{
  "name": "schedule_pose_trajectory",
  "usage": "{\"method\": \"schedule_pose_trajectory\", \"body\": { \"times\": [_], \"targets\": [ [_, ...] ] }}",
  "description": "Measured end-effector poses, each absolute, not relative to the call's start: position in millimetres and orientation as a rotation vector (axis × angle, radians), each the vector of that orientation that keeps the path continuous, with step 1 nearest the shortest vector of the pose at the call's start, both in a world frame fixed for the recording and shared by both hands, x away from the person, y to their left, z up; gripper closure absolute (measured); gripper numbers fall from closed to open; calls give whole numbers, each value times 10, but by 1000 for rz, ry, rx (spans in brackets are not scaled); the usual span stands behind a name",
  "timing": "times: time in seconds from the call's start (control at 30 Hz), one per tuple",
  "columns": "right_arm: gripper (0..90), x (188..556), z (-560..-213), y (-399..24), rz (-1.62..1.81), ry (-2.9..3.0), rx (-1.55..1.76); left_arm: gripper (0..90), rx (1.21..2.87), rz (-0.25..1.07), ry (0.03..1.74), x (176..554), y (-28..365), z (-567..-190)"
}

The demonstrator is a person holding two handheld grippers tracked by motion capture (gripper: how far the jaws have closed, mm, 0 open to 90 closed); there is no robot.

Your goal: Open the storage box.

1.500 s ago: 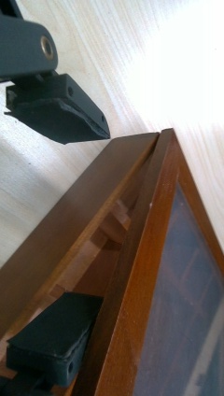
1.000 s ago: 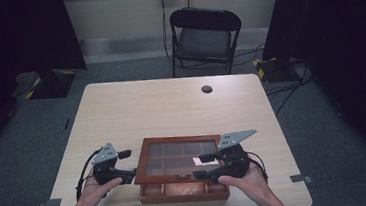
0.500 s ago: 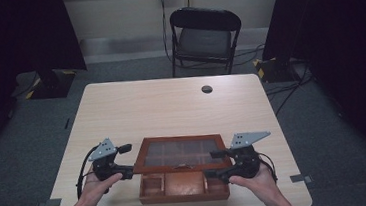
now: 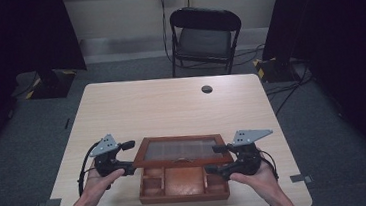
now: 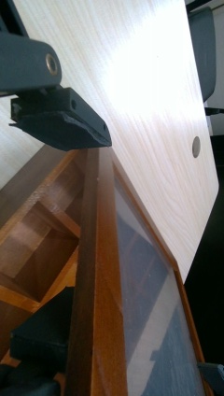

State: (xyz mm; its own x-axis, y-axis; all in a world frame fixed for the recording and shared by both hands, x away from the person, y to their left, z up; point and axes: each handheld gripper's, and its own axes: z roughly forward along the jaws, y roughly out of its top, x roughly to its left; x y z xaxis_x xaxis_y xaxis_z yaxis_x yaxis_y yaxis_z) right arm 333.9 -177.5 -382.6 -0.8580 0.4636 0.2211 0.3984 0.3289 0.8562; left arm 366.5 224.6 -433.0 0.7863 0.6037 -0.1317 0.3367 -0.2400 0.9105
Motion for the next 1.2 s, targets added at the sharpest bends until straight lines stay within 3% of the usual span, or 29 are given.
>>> {"method": "schedule_pose_trajectory", "body": {
  "times": [0.47,1.0,1.2],
  "targets": [
    [230,3454,-3787,-1852,1572,2447,853,261,1842,285,712,3771,2178,-4233],
    [356,3610,-3742,-2036,1630,2296,909,301,1800,292,688,3886,2095,-4135],
    [413,3652,-3746,-2078,1641,2295,923,378,1804,282,680,3914,2053,-4154]
  ]
}}
